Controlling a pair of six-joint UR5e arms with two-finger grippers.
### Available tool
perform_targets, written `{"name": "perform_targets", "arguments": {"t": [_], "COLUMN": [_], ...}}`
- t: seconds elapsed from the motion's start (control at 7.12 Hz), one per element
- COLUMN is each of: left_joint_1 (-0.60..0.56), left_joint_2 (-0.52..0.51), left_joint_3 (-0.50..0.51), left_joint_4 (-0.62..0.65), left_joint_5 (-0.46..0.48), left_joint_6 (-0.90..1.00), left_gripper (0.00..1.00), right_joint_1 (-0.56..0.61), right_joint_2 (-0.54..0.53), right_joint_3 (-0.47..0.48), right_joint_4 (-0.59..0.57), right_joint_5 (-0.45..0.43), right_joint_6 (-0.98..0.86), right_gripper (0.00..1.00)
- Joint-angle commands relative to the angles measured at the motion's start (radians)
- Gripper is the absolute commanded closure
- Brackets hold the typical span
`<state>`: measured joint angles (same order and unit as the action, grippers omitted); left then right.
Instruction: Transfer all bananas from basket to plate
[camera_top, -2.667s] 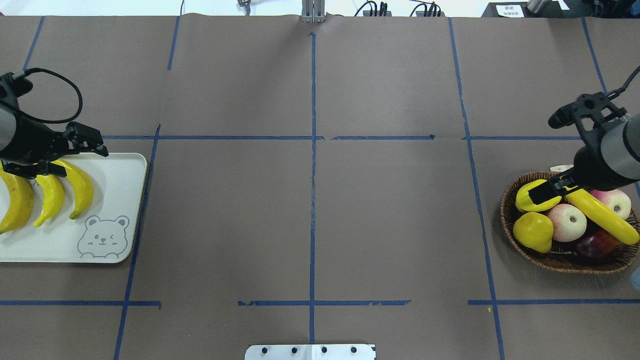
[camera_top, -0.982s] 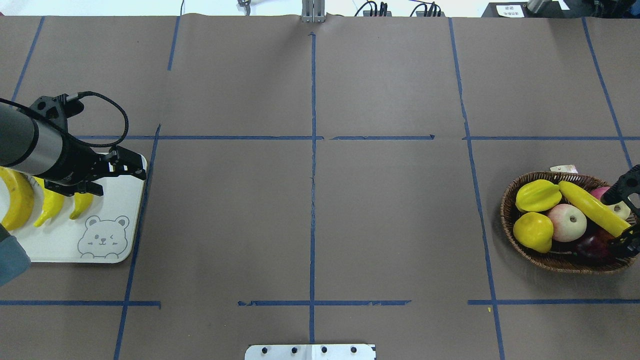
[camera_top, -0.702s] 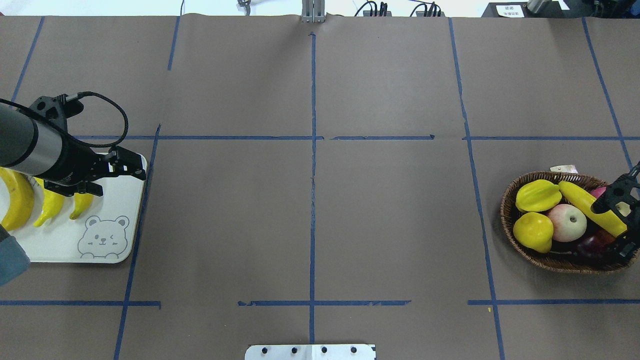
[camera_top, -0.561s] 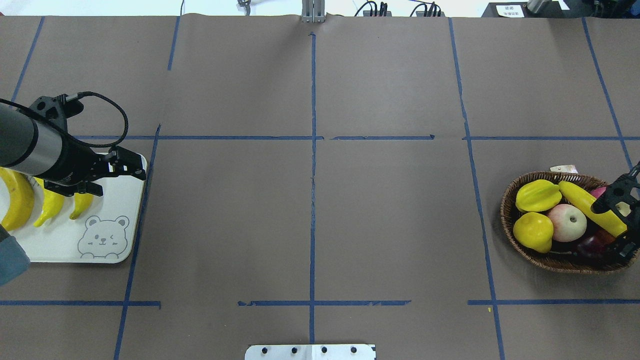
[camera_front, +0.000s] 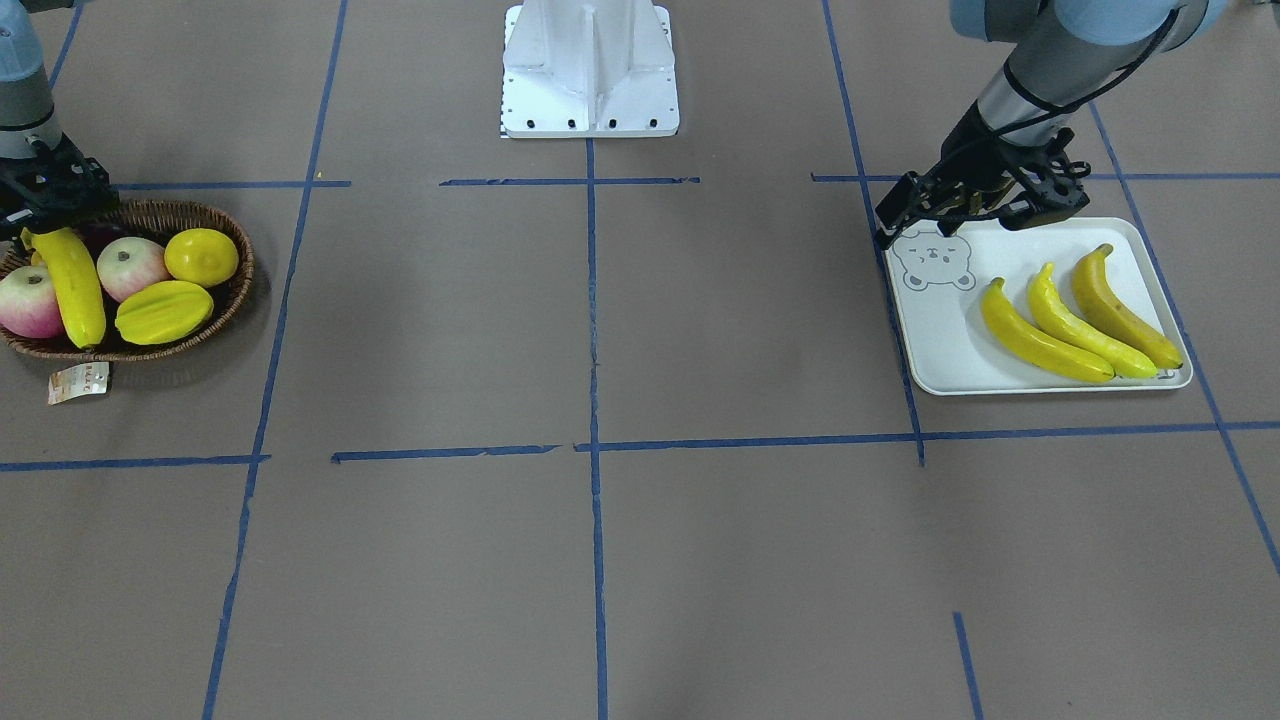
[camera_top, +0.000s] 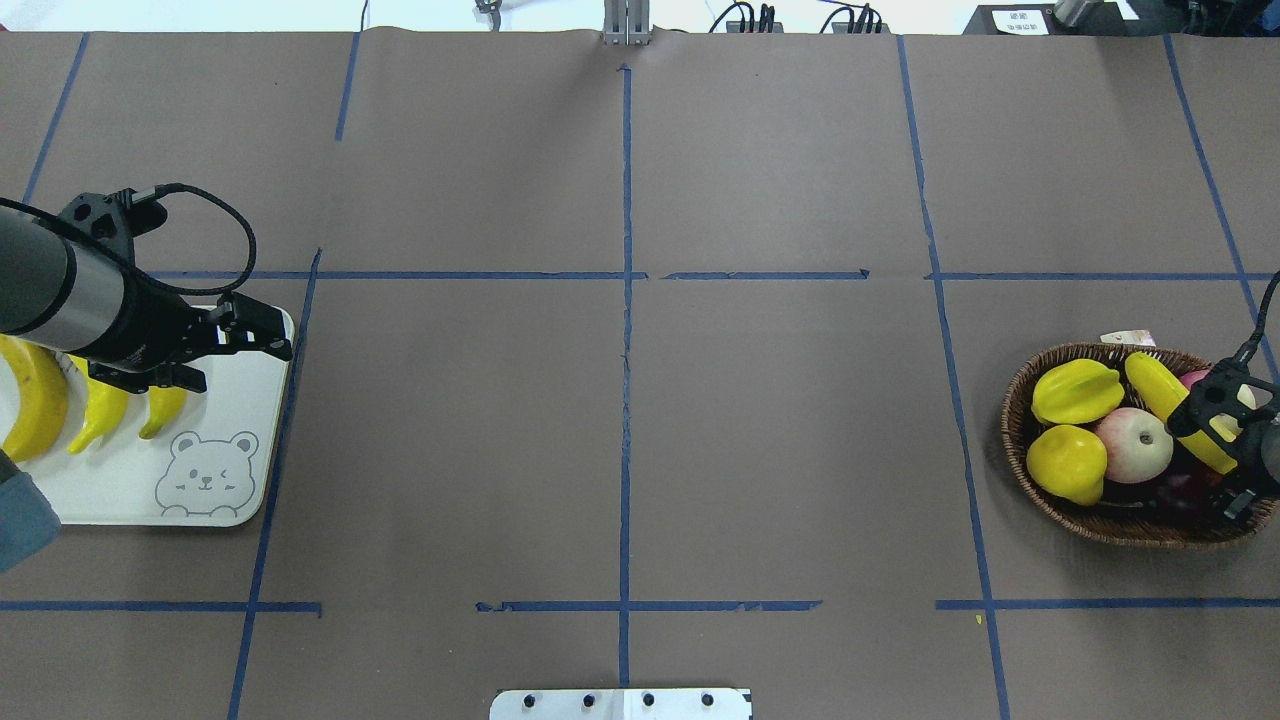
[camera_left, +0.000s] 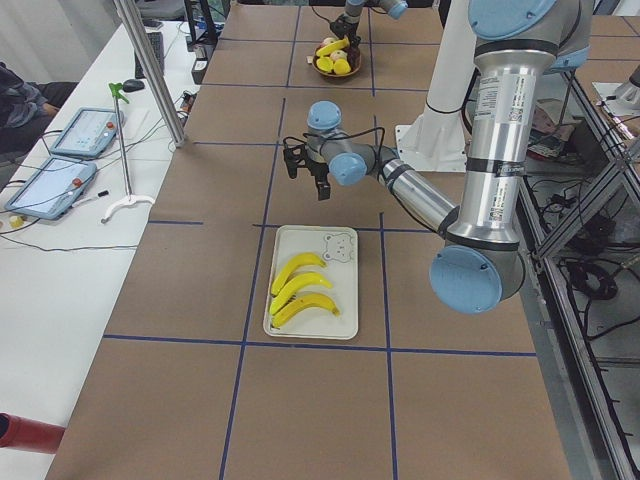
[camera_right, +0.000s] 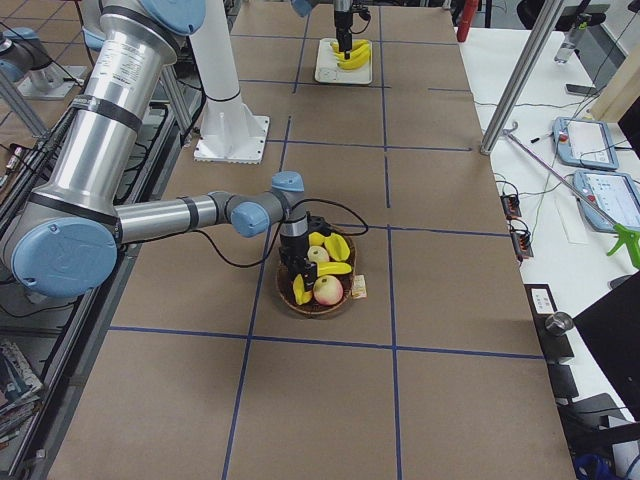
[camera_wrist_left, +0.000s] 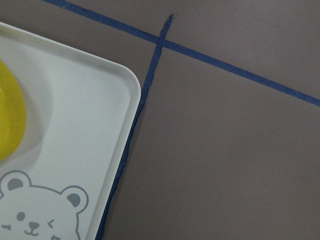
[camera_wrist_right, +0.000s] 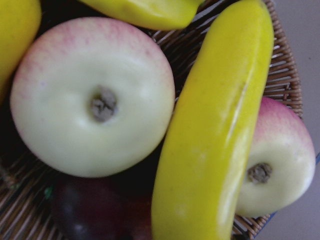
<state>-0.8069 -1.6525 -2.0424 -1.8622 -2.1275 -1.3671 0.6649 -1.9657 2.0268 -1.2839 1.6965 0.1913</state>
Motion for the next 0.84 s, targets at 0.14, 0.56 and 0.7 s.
{"name": "perform_targets", "arguments": {"t": [0.14, 0.56, 0.7], "left_joint_1": [0.0, 0.0, 0.0], "left_joint_2": [0.0, -0.001, -0.001], "left_joint_3": [-0.001, -0.002, -0.002], "left_joint_4": [0.0, 0.0, 0.0], "left_joint_5": [0.0, -0.002, -0.002], "left_joint_6": [-0.001, -0.001, -0.001], "left_gripper": [0.0, 0.0, 0.0], "right_joint_1": [0.007, 0.024, 0.028], "right_joint_2": [0.001, -0.002, -0.002], "right_joint_3": [0.007, 0.02, 0.02], "right_joint_4": [0.0, 0.0, 0.0], "right_joint_5": [-0.001, -0.001, 0.0], "right_joint_6": [-0.007, -0.007, -0.007], "right_gripper": [0.88, 1.0, 1.0]}}
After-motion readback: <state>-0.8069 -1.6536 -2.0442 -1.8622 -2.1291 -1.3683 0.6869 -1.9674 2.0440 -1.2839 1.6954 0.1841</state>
